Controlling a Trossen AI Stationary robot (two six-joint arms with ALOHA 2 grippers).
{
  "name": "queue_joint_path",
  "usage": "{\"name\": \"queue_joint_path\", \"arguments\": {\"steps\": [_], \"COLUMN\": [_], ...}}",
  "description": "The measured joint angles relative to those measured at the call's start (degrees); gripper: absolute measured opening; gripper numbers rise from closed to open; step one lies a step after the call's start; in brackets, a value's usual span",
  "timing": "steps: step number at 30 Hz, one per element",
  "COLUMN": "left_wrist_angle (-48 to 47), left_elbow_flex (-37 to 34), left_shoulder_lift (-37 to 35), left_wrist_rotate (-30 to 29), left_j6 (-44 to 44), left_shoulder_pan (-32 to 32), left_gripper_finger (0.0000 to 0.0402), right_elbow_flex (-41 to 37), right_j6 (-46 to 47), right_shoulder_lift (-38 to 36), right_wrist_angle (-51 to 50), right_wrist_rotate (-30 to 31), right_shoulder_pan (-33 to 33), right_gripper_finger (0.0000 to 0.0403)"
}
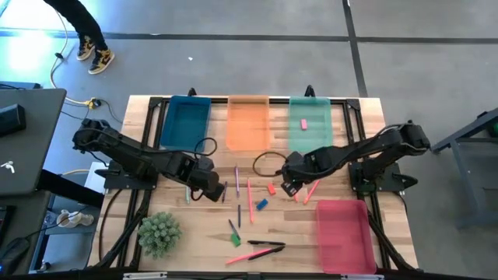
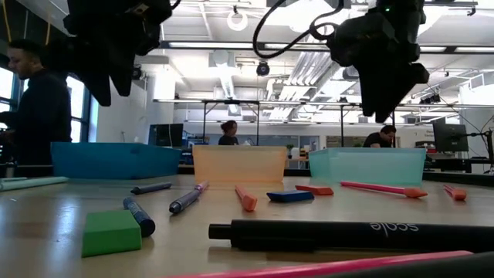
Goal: Sort crayons/erasers/pens/pencils in bins
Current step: Put the top center pink pencil into the pink bin
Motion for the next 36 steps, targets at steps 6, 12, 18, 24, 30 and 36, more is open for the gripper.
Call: {"name": "queue_joint_path", "arguments": {"steps": [6, 12, 18, 24, 30, 36], "left_wrist_angle": [-1.03, -1.96, -1.9, -2.12, -2.2, -2.37], "left_elbow_flex": [0.02, 0.0, 0.0, 0.0, 0.0, 0.0], "left_shoulder_lift": [-4.09, -7.97, -9.81, -9.79, -9.79, -9.77], "left_wrist_rotate": [-0.59, -1.21, -2.26, -2.24, -2.22, -2.17], "left_j6": [1.42, 2.41, 2.93, 4.46, 4.77, 5.53], "left_shoulder_pan": [0.02, 0.02, 0.02, 0.02, 0.02, 0.02], "left_gripper_finger": [0.0165, 0.0165, 0.0165, 0.0165, 0.0165, 0.0165], "right_elbow_flex": [0.0, 0.0, -0.02, -0.02, -0.02, -0.66], "right_j6": [0.79, 0.91, 0.1, -0.28, 0.85, 1.48], "right_shoulder_lift": [2.89, 5.69, 10.84, 14.35, 16.54, 17.36], "right_wrist_angle": [-0.23, 1.3, 2.53, 4.54, 4.7, 5.78], "right_wrist_rotate": [-1.48, -2.06, -3.34, -5.51, -6.23, -6.02], "right_shoulder_pan": [3.26, 5.21, 5.46, 5.44, 5.44, 5.18], "right_gripper_finger": [0.0174, 0.0174, 0.0174, 0.0174, 0.0174, 0.0174]}}
